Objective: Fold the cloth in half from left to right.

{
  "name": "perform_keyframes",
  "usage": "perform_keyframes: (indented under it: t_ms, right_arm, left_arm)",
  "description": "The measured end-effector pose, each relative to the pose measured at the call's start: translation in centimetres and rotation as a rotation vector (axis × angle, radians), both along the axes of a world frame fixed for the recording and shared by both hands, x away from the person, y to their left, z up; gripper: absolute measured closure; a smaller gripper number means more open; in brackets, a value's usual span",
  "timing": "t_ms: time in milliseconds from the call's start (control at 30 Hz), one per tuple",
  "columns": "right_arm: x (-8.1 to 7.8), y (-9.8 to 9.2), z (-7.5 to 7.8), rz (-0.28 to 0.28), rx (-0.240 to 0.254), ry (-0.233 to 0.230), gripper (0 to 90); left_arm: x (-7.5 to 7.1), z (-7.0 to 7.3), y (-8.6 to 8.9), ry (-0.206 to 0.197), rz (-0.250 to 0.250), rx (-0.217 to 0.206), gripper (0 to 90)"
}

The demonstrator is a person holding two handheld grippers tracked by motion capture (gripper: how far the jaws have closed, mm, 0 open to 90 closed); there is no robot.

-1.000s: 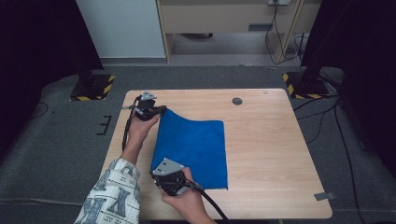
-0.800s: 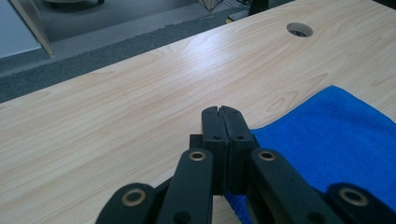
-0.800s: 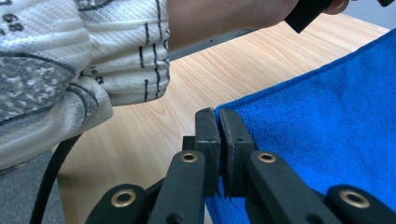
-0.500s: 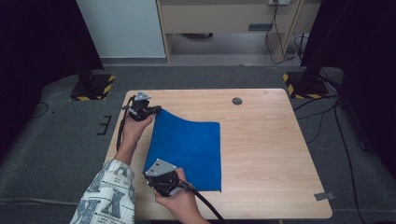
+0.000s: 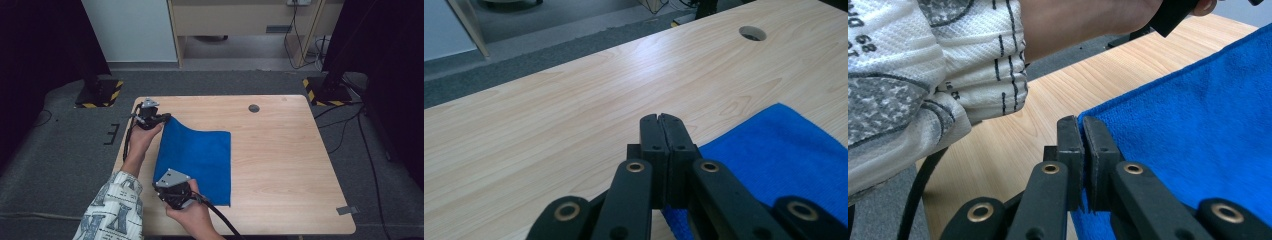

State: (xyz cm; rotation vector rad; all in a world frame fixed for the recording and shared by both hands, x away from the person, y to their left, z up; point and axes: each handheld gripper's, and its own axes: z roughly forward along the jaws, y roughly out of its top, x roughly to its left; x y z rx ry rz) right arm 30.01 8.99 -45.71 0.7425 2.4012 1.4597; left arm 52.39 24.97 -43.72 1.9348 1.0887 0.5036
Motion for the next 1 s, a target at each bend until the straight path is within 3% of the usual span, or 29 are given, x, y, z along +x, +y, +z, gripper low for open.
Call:
perform_keyframes:
  t_ms: [500, 1000]
  right_arm:
    - [-0.3, -6.2, -1.0, -0.072, 0.01, 0.026, 87.3]
    - [-0.7, -10.5, -2.2, -0.11, -0.052, 0.042, 87.3]
  left_arm:
    - [0.9, -1.2, -7.3, 0.013, -0.074, 0.032, 89.4]
    - [1.6, -2.8, -11.5, 0.043, -0.113, 0.041, 89.3]
